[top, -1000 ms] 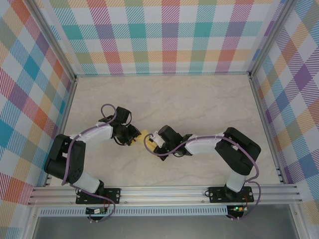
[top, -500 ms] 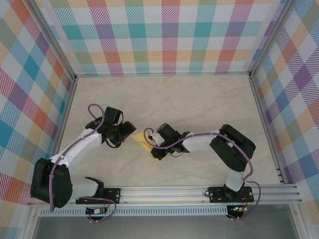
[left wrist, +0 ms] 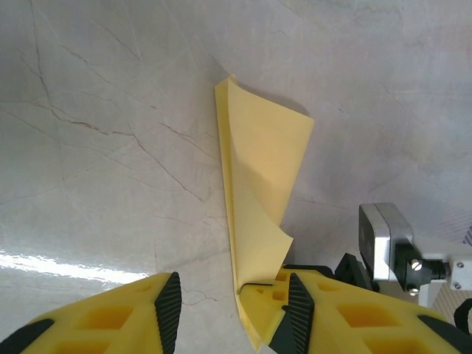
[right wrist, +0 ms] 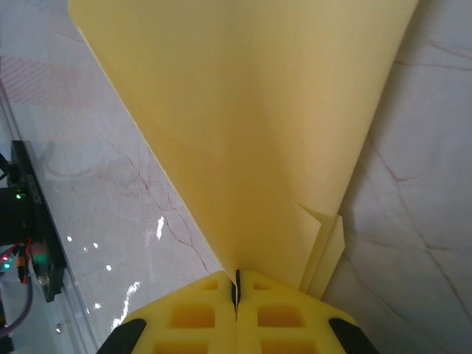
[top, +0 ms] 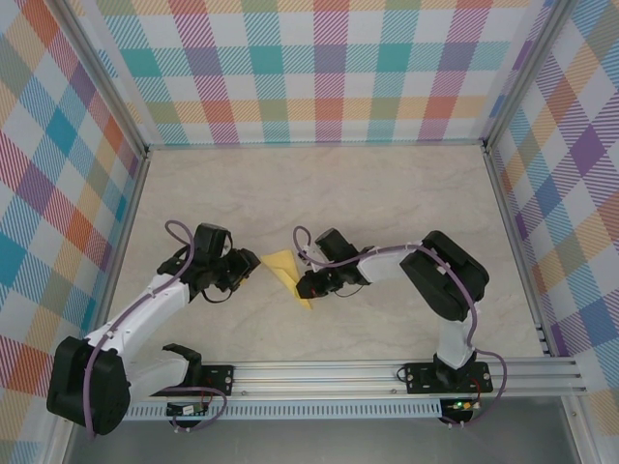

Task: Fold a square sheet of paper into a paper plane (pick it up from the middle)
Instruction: Fold the wing for the fifth time at the center of the table.

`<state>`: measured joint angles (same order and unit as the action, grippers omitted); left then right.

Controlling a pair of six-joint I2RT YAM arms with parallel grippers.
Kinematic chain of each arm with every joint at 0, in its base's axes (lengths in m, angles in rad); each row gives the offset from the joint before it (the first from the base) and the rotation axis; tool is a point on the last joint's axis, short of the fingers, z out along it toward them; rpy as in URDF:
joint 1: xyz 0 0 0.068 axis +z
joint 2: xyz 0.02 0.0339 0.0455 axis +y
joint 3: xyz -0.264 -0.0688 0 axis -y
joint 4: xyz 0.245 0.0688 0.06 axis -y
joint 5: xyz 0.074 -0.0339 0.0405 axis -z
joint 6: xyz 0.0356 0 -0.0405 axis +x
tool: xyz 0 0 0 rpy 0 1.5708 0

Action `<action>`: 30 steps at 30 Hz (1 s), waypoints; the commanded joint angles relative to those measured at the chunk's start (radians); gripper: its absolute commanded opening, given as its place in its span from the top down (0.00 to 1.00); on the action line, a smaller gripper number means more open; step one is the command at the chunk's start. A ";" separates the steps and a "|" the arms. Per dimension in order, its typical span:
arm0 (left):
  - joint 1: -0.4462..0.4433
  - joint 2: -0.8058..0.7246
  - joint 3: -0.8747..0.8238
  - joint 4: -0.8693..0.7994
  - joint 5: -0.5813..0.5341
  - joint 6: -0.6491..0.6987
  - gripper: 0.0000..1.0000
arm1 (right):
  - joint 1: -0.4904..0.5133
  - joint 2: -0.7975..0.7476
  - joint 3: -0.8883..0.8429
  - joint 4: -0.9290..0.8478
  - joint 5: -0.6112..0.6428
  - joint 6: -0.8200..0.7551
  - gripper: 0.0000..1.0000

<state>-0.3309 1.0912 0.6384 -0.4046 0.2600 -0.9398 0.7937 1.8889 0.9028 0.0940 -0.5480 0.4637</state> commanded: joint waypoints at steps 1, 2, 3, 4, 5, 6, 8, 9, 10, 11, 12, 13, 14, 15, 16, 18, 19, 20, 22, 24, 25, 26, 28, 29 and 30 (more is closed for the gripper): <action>0.006 -0.025 -0.040 0.088 0.040 -0.033 0.58 | -0.017 0.019 -0.048 0.063 -0.057 0.088 1.00; 0.005 -0.024 -0.049 0.101 0.044 -0.039 0.58 | -0.022 0.021 -0.059 0.087 -0.070 0.104 1.00; 0.003 -0.025 -0.058 0.110 0.044 -0.046 0.59 | -0.027 0.021 -0.070 0.114 -0.078 0.120 1.00; 0.003 -0.026 -0.063 0.116 0.043 -0.050 0.59 | -0.032 0.020 -0.079 0.133 -0.077 0.136 1.00; 0.000 -0.027 -0.066 0.118 0.043 -0.054 0.59 | -0.034 0.020 -0.084 0.141 -0.074 0.142 1.00; -0.003 -0.030 -0.070 0.118 0.040 -0.064 0.60 | -0.034 0.017 -0.088 0.147 -0.069 0.146 1.00; -0.012 -0.032 -0.081 0.178 0.040 -0.078 0.62 | -0.036 0.008 -0.099 0.163 -0.059 0.146 1.00; -0.018 -0.028 -0.084 0.188 0.040 -0.084 0.62 | -0.034 -0.002 -0.109 0.180 -0.058 0.139 1.00; -0.020 -0.022 -0.084 0.192 0.037 -0.090 0.59 | -0.035 -0.012 -0.120 0.197 -0.051 0.130 1.00; -0.023 -0.014 -0.083 0.202 0.036 -0.097 0.54 | -0.034 -0.023 -0.134 0.210 -0.040 0.115 1.00; -0.025 -0.002 -0.085 0.219 0.036 -0.106 0.50 | -0.034 -0.035 -0.147 0.214 -0.026 0.088 1.00; -0.026 0.016 -0.083 0.239 0.041 -0.116 0.45 | -0.034 -0.050 -0.157 0.214 -0.006 0.059 1.00; -0.027 0.033 -0.075 0.248 0.044 -0.121 0.38 | -0.034 -0.063 -0.170 0.221 0.007 0.039 1.00; -0.027 0.063 -0.060 0.250 0.048 -0.122 0.34 | -0.034 -0.080 -0.181 0.227 0.017 0.015 1.00; -0.026 0.096 -0.035 0.246 0.057 -0.114 0.32 | -0.034 -0.090 -0.187 0.222 0.029 -0.007 1.00; -0.028 0.167 0.011 0.228 0.073 -0.097 0.28 | -0.034 -0.099 -0.180 0.196 0.036 -0.052 1.00; -0.028 0.210 0.039 0.212 0.085 -0.089 0.28 | -0.033 -0.100 -0.179 0.190 0.037 -0.073 1.00; -0.029 0.245 0.065 0.192 0.091 -0.081 0.28 | -0.033 -0.101 -0.179 0.191 0.039 -0.088 1.00; -0.030 0.328 0.121 0.138 0.100 -0.066 0.27 | -0.033 -0.102 -0.185 0.211 0.031 -0.121 1.00; -0.030 0.389 0.165 0.086 0.101 -0.051 0.30 | -0.031 -0.105 -0.189 0.216 0.036 -0.151 1.00; -0.030 0.414 0.178 0.085 0.110 -0.051 0.31 | -0.031 -0.108 -0.190 0.221 0.035 -0.169 1.00; -0.030 0.430 0.189 0.084 0.116 -0.050 0.31 | -0.031 -0.110 -0.193 0.222 0.029 -0.185 1.00; -0.030 0.465 0.218 0.039 0.102 -0.036 0.33 | -0.031 -0.122 -0.201 0.228 0.031 -0.219 1.00; -0.030 0.481 0.231 0.018 0.097 -0.025 0.34 | -0.031 -0.127 -0.207 0.236 0.035 -0.235 1.00; -0.028 0.507 0.245 -0.002 0.101 -0.019 0.35 | -0.029 -0.130 -0.211 0.239 0.038 -0.252 1.00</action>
<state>-0.3466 1.5600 0.8440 -0.3065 0.3504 -0.9966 0.7654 1.7878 0.7132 0.3073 -0.5144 0.3077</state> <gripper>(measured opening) 0.654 0.046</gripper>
